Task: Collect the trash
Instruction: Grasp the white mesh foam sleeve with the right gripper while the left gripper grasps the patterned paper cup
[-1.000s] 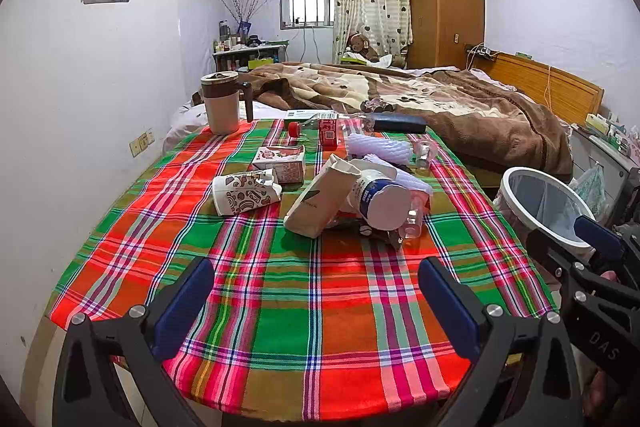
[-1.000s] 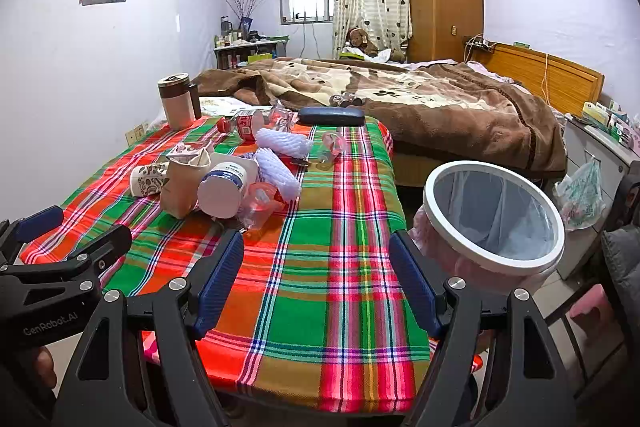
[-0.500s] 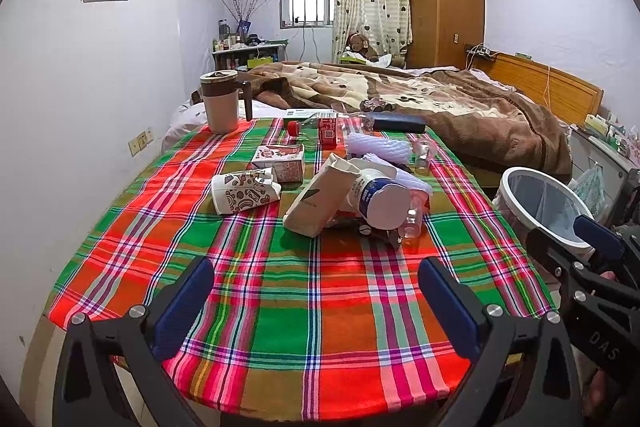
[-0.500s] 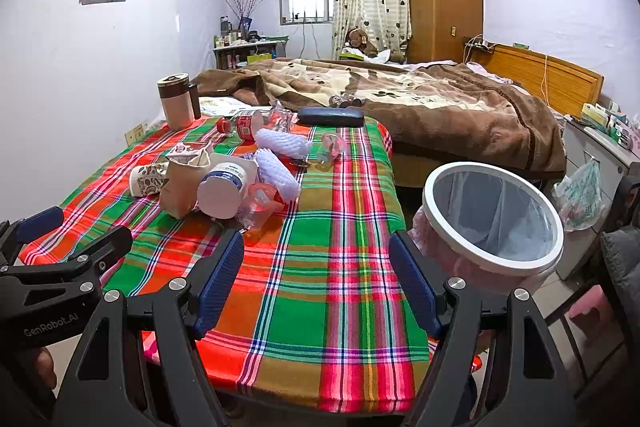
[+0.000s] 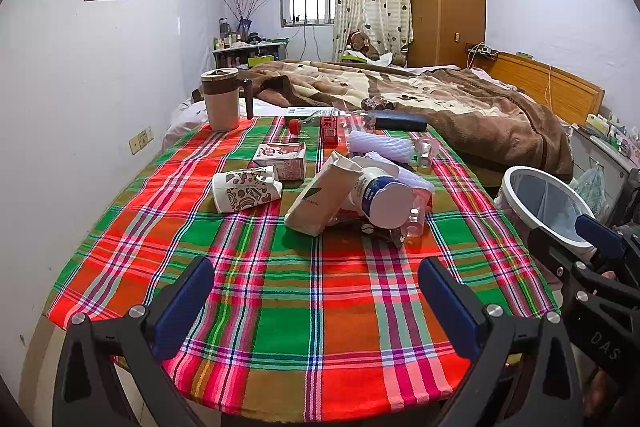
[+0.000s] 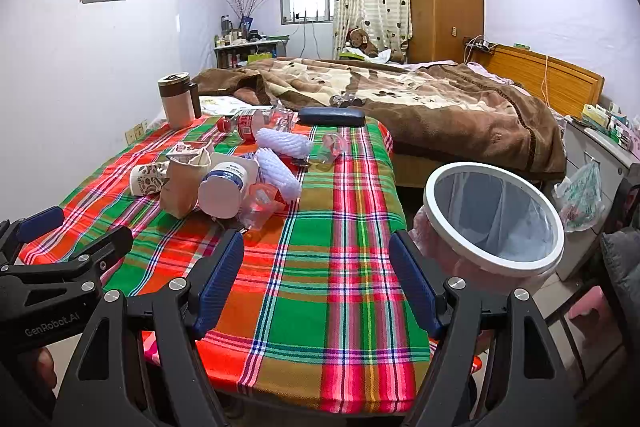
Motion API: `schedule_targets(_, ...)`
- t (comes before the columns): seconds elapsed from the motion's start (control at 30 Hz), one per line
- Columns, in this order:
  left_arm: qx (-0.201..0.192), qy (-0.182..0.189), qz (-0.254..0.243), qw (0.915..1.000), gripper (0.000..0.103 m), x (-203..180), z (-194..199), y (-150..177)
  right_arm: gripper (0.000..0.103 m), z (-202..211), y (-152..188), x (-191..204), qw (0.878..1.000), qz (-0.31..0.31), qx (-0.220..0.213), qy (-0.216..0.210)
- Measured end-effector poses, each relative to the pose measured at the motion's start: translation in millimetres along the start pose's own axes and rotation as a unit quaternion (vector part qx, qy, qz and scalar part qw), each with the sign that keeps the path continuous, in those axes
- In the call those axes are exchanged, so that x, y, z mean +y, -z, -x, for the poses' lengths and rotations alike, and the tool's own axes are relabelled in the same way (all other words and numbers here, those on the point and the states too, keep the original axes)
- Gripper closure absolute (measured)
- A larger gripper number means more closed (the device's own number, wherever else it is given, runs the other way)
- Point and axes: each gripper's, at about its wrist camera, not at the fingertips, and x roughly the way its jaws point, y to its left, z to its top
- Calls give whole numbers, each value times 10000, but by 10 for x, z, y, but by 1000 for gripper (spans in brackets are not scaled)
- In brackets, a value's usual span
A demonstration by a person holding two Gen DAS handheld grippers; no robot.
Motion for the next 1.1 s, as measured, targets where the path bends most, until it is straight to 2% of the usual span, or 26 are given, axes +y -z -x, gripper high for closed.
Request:
schedule_targets(0.47,149,31,13,9999,0,103,-126,-15,27,-86,-18,7,10000,25,74,-15)
schedule_targets(0.67,224,363,203,9989,0,343,-306,-84,27,-272,-94,-6,9999,67,90,-130)
schedule_targets(0.8,298,232,264,9989,0,525,-461,-160,27,-453,-178,-29,9995,128,210,-173)
schedule_targets(1.0,383,389,389,9978,0,799,-698,-308,27,-700,-313,-46,9985,142,333,-416)
schedule_targets(1.1,363,260,219,9988,0,883,-821,-422,27,-829,-408,-47,9977,196,367,-529)
